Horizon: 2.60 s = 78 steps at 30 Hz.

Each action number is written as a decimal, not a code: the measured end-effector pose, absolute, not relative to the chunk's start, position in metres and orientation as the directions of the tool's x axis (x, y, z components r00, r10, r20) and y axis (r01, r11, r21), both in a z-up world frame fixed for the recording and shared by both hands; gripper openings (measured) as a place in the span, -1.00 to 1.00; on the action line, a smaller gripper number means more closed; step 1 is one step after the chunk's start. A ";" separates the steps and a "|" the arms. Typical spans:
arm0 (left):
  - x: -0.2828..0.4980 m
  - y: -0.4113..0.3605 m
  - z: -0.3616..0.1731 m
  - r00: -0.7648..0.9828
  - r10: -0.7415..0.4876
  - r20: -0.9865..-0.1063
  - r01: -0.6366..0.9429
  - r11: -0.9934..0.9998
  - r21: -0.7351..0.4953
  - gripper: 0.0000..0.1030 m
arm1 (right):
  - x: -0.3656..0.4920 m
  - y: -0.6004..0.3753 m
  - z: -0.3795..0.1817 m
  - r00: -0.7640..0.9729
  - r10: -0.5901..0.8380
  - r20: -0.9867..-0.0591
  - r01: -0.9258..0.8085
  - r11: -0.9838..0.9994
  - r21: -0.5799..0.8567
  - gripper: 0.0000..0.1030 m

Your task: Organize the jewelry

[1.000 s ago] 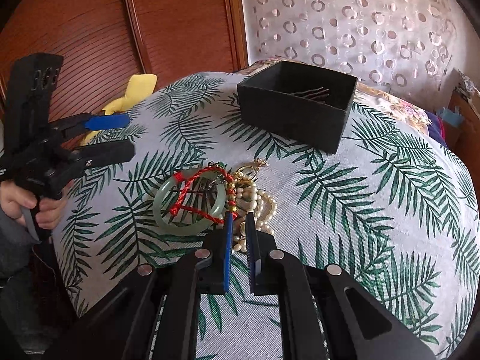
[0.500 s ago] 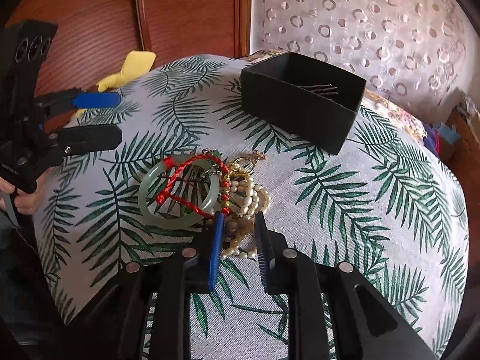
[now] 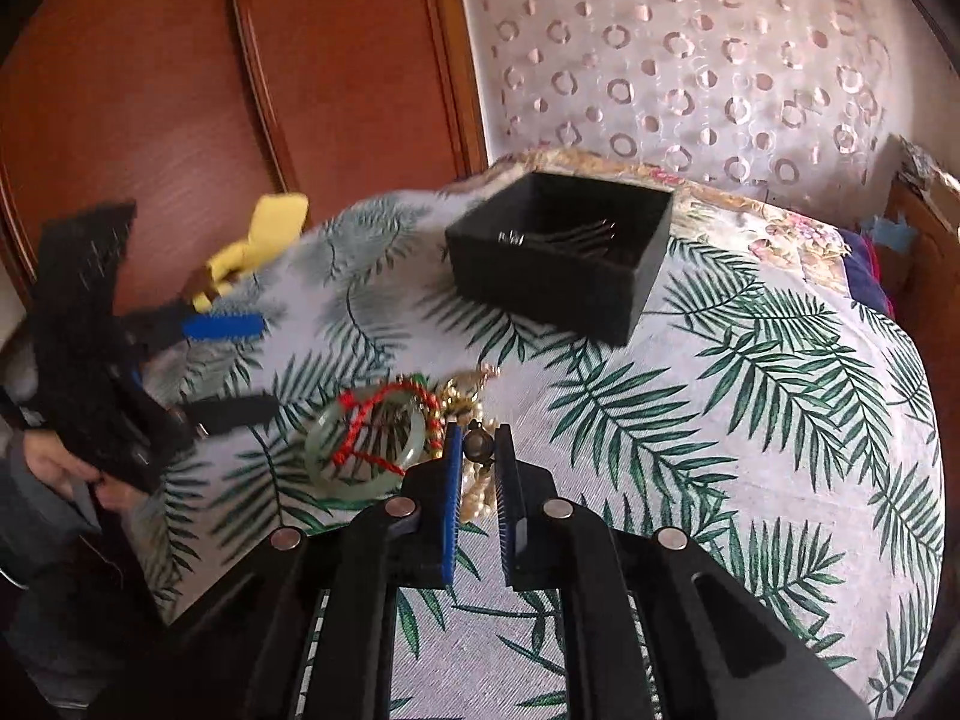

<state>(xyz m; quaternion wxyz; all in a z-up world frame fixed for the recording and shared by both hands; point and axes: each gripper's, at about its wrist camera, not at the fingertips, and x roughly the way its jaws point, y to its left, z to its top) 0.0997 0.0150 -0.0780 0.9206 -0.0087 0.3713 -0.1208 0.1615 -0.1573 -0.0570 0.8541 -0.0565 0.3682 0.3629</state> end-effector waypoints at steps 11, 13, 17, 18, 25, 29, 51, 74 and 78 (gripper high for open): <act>0.101 0.004 -0.084 0.662 -0.238 -0.711 0.243 0.965 -0.097 0.85 | 0.160 -0.181 -0.040 0.538 0.569 -0.622 -0.613 0.770 0.175 -0.77; 0.102 0.000 -0.086 0.650 -0.243 -0.720 0.254 0.962 -0.095 0.85 | 0.159 -0.188 -0.032 0.569 0.561 -0.602 -0.600 0.783 0.162 -0.77; 0.105 -0.009 -0.090 0.631 -0.247 -0.735 0.279 0.957 -0.081 0.85 | 0.158 -0.196 -0.012 0.630 0.538 -0.560 -0.582 0.805 0.119 -0.77; 0.104 -0.012 -0.090 0.630 -0.246 -0.737 0.283 0.956 -0.078 0.85 | 0.159 -0.198 -0.008 0.642 0.534 -0.550 -0.578 0.809 0.110 -0.77; 0.105 -0.018 -0.092 0.617 -0.250 -0.746 0.301 0.951 -0.069 0.85 | 0.156 -0.207 0.033 0.702 0.542 -0.462 -0.578 0.813 0.076 -0.77; 0.105 -0.017 -0.091 0.624 -0.251 -0.740 0.292 0.953 -0.077 0.85 | 0.151 -0.212 0.049 0.715 0.550 -0.433 -0.583 0.810 0.066 -0.77; 0.117 -0.071 -0.091 0.544 -0.330 -0.772 0.478 0.878 -0.038 -0.87 | 0.153 -0.203 0.026 0.687 0.532 -0.494 -0.584 0.810 0.061 -0.77; 0.127 -0.032 -0.025 0.658 -0.404 -0.636 0.418 0.898 -0.138 -0.96 | 0.156 -0.185 0.055 0.699 0.558 -0.447 -0.610 0.791 0.033 -0.77; 0.135 -0.031 -0.017 0.673 -0.403 -0.620 0.414 0.900 -0.136 -0.96 | 0.160 -0.183 0.066 0.706 0.564 -0.429 -0.614 0.789 0.028 -0.77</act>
